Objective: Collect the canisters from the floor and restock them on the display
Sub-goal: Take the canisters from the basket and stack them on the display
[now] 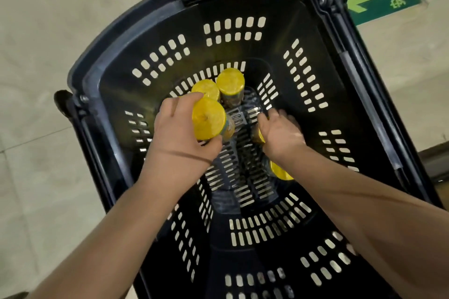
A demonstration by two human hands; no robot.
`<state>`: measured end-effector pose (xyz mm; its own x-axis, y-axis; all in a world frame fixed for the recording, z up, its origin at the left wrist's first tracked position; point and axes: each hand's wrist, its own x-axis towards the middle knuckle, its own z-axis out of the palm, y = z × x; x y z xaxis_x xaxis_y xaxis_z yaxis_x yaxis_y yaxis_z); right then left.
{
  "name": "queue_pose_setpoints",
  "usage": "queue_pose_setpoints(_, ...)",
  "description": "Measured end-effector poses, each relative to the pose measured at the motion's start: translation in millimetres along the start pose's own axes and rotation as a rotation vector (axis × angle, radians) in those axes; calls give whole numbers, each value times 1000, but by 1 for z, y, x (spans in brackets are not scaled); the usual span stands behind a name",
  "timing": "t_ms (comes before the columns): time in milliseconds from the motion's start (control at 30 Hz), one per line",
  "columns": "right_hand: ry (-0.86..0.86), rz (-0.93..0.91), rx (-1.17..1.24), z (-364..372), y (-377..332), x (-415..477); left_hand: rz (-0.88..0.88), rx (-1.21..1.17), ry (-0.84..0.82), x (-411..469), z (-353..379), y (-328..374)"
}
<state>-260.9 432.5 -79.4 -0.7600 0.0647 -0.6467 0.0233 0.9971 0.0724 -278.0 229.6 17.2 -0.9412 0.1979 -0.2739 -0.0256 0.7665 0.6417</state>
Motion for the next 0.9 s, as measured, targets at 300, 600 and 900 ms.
queue_pose_setpoints(300,365,-12,367,-90,16,-91,40,-58,95,-23,-76,52)
queue_pose_setpoints(600,592,-55,683,-242,54,-251,209,-208,136,-72,-199,161)
queue_pose_setpoints(900,731,-82,880,-390,96,-428,400,-294,95,-133,-337,300)
